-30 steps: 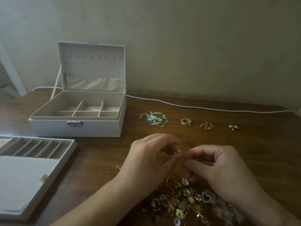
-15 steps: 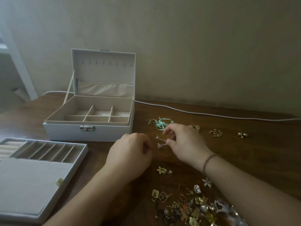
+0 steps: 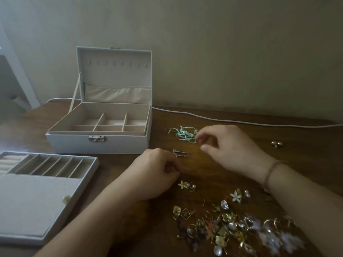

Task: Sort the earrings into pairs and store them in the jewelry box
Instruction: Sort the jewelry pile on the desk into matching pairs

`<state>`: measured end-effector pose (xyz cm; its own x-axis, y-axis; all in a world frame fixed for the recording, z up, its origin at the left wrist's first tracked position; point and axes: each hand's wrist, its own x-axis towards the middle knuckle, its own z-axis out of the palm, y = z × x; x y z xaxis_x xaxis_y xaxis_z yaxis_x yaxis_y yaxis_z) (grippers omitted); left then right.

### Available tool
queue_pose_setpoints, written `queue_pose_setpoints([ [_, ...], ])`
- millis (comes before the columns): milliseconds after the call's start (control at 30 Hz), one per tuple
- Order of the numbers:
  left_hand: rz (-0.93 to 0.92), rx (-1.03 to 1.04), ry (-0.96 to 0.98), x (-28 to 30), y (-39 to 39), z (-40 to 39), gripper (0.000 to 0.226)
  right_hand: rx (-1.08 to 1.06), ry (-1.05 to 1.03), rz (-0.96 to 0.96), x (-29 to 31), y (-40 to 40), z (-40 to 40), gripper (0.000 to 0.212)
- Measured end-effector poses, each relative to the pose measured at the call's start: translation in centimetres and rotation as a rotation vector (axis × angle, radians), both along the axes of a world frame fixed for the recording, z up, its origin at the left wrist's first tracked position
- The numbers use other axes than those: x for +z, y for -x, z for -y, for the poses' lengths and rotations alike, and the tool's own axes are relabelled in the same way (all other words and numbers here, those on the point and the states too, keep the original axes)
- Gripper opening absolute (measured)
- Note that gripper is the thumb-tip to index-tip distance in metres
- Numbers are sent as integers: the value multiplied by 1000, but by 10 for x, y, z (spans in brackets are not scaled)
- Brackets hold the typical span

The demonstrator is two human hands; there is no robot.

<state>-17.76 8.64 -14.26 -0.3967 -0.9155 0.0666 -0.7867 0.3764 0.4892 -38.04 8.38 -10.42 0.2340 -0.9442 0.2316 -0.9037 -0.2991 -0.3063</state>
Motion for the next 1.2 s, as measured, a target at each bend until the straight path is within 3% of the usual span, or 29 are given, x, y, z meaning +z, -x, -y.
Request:
queue_pose_setpoints([
  [167,59,-119,-93,0,3,-1,23,48,-90,55,-6,18,-57,23],
  [467,60,-108,-143,6,-2,-2,7,207,-83,-90,-22,5,-76,34],
  [700,-111,-32,-184,16,-15,-2,9,346,0,-220,-34,-31,-91,41],
  [867,-383,-29,-357,24,-27,-2,10,430,-7,-192,-42,-28,-93,19],
  [1067,-494,-113,-429,19,-27,0,16,456,12,-206,-42,-21,-94,18],
  [1133,-502,-136,-423,18,-27,0,20,430,14,-184,-41,-17,-93,21],
  [1200,-536,-165,-406,18,-24,-1,20,330,9,-45,-34,-14,-94,28],
])
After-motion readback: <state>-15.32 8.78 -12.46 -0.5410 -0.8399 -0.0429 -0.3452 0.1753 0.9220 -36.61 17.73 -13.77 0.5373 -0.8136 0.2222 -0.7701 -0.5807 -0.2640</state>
